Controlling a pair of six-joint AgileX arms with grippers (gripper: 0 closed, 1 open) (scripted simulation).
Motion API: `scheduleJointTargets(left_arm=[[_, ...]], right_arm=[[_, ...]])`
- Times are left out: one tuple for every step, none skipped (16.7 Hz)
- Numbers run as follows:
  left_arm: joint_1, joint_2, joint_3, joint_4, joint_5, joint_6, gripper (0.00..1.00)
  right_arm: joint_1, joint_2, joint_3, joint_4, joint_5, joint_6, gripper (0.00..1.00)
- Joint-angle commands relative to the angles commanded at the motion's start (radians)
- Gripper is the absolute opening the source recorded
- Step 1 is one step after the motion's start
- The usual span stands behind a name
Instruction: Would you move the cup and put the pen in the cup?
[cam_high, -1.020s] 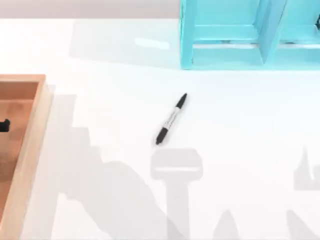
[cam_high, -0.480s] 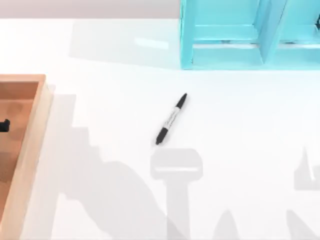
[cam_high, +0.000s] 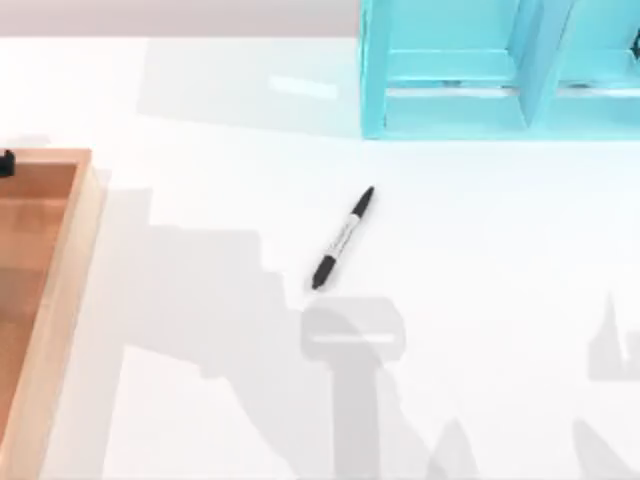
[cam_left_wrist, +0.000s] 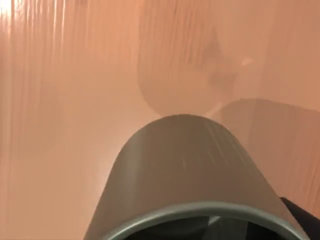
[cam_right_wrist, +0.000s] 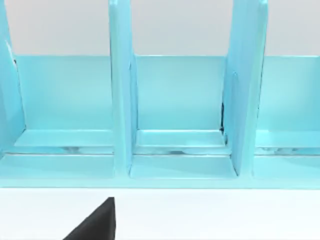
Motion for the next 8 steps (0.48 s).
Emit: scheduleJointTargets(left_arm=[[-0.025, -0.004, 0.039, -0.035, -0.001, -0.037, 0.00], [-0.057, -0.007, 0.077, -0.078, -0.001, -0.072, 0.00], [-0.094, -0.014, 0.116, -0.122, -0.002, -0.107, 0.00], [-0.137, -0.022, 0.154, -0.170, -0.002, -0.139, 0.00], [-0.182, -0.028, 0.188, -0.226, -0.001, -0.169, 0.00], [-0.231, -0.031, 0.215, -0.289, 0.002, -0.197, 0.00], [-0.282, -0.036, 0.238, -0.349, 0.005, -0.223, 0.00], [-0.329, -0.041, 0.261, -0.399, 0.007, -0.244, 0.00]], right_arm=[[0.000, 0.000, 0.000, 0.000, 0.000, 0.000, 1.00], [0.000, 0.000, 0.000, 0.000, 0.000, 0.000, 1.00], [0.000, 0.000, 0.000, 0.000, 0.000, 0.000, 1.00], [0.000, 0.000, 0.000, 0.000, 0.000, 0.000, 1.00], [0.000, 0.000, 0.000, 0.000, 0.000, 0.000, 1.00], [0.000, 0.000, 0.000, 0.000, 0.000, 0.000, 1.00], [0.000, 0.000, 0.000, 0.000, 0.000, 0.000, 1.00], [0.000, 0.000, 0.000, 0.000, 0.000, 0.000, 1.00]])
